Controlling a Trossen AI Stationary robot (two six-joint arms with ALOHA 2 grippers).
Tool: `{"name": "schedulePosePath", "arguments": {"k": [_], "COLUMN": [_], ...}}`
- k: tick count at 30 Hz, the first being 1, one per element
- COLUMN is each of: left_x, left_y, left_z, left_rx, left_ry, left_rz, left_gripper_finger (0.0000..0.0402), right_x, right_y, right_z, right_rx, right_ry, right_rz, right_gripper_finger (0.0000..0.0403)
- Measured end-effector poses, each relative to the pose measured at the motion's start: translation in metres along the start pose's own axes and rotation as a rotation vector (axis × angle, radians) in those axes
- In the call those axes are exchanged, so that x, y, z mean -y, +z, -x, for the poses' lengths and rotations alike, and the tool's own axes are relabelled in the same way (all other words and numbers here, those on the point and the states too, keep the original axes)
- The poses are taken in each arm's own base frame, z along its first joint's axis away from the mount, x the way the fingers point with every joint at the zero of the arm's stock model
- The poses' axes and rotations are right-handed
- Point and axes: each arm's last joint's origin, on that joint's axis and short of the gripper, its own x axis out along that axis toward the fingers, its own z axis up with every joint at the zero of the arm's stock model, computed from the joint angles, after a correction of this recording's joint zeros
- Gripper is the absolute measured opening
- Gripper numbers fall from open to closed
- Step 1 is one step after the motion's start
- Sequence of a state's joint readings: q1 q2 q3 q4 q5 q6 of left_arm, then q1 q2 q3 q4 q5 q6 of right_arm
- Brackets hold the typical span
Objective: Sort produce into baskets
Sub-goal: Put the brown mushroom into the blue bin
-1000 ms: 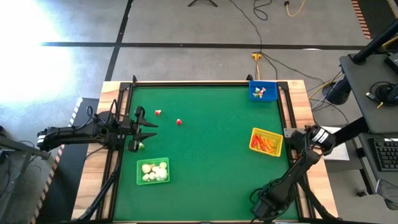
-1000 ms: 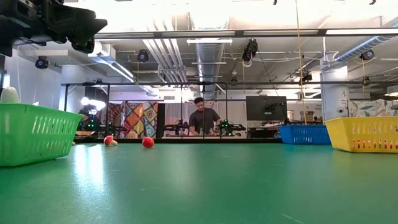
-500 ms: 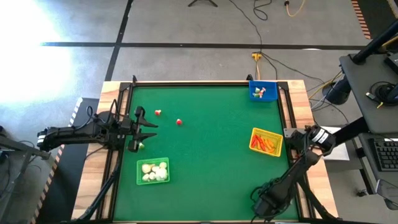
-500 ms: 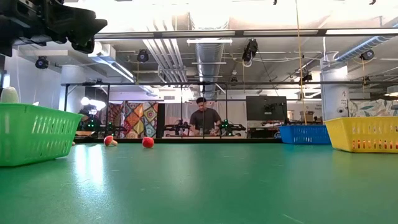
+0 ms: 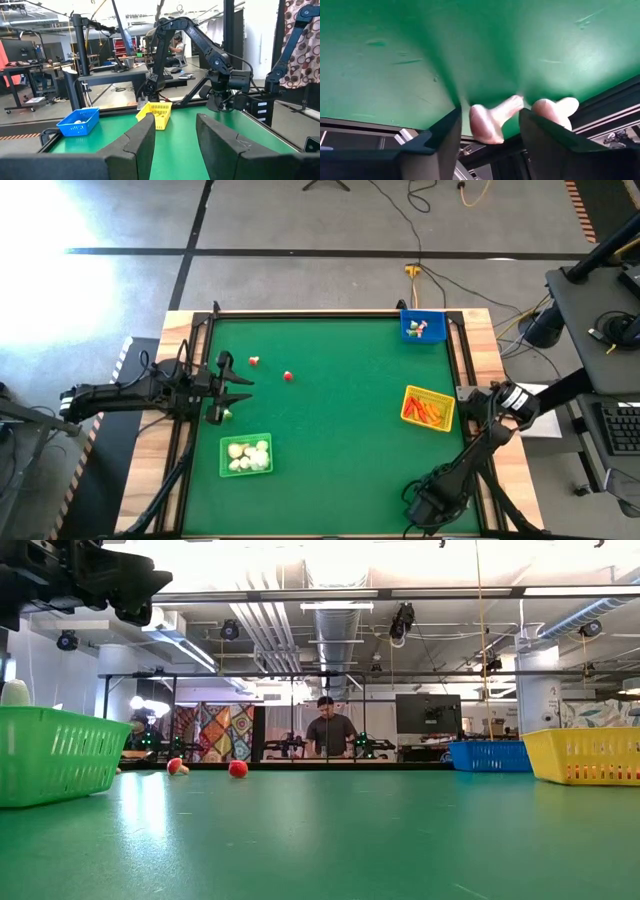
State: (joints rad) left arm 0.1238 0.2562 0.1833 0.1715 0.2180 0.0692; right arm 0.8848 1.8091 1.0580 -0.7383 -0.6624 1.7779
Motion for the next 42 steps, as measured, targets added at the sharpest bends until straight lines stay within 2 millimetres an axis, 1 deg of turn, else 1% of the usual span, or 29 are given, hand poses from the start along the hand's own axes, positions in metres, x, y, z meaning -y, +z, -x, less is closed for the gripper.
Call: {"name": "schedulePosePath", "arguments": {"k": [8,11,14,16,17,19,21,22,24,26,28,31,33,35,38,40,42], "left_x": [0.0,0.0,0.0,0.0,0.0,0.0,0.0,0.0,0.0,0.0,0.0,0.0,0.0,0.0,0.0,0.0,0.0], "left_y": [0.0,0.0,0.0,0.0,0.0,0.0,0.0,0.0,0.0,0.0,0.0,0.0,0.0,0.0,0.0,0.0,0.0], "left_z": [0.0,0.0,0.0,0.0,0.0,0.0,0.0,0.0,0.0,0.0,0.0,0.0,0.0,0.0,0.0,0.0,0.0], "left_rx": [0.0,0.0,0.001,0.0,0.0,-0.002,0.0,0.0,0.0,0.0,0.001,-0.001,-0.002,-0.002,-0.002,-0.002,-0.002], "left_ry": [0.0,0.0,0.0,0.0,0.0,0.0,0.0,0.0,0.001,0.0,0.001,0.0,0.0,0.0,0.0,0.0,0.0], "left_rz": [0.0,0.0,0.0,0.0,0.0,0.001,0.0,0.0,0.0,0.0,0.0,0.001,0.001,0.001,0.0,0.0,0.001], "left_gripper_finger": [0.0127,0.0127,0.0127,0.0127,0.0127,0.0127,0.0127,0.0127,0.0127,0.0127,0.0127,0.0127,0.0127,0.0127,0.0127,0.0127,0.0127], "right_x": [0.0,-0.004,-0.008,-0.008,-0.006,0.002,0.012,0.018,0.035,0.057,0.083,0.13,0.169,0.207,0.257,0.282,0.3], "right_y": [0.001,0.0,0.001,0.005,0.008,0.016,0.03,0.04,0.061,0.084,0.112,0.156,0.182,0.204,0.23,0.244,0.257], "right_z": [0.001,0.014,0.04,0.063,0.076,0.105,0.132,0.145,0.17,0.193,0.213,0.242,0.257,0.267,0.272,0.272,0.273], "right_rx": [-0.001,-0.007,0.023,0.128,0.206,0.425,0.662,0.753,0.835,0.852,0.868,0.885,0.877,0.859,0.82,0.808,0.825], "right_ry": [-0.004,0.043,0.121,0.167,0.183,0.177,0.124,0.085,0.018,-0.052,-0.12,-0.162,-0.182,-0.178,-0.154,-0.149,-0.136], "right_rz": [0.009,0.048,0.082,0.099,0.115,0.16,0.191,0.2,0.193,0.18,0.13,-0.049,-0.175,-0.296,-0.436,-0.468,-0.486], "right_gripper_finger": [0.01,0.0076,0.0065,0.0064,0.0064,0.0065,0.0065,0.0065,0.0065,0.0065,0.0065,0.0065,0.0065,0.0065,0.0065,0.0065,0.0065]}}
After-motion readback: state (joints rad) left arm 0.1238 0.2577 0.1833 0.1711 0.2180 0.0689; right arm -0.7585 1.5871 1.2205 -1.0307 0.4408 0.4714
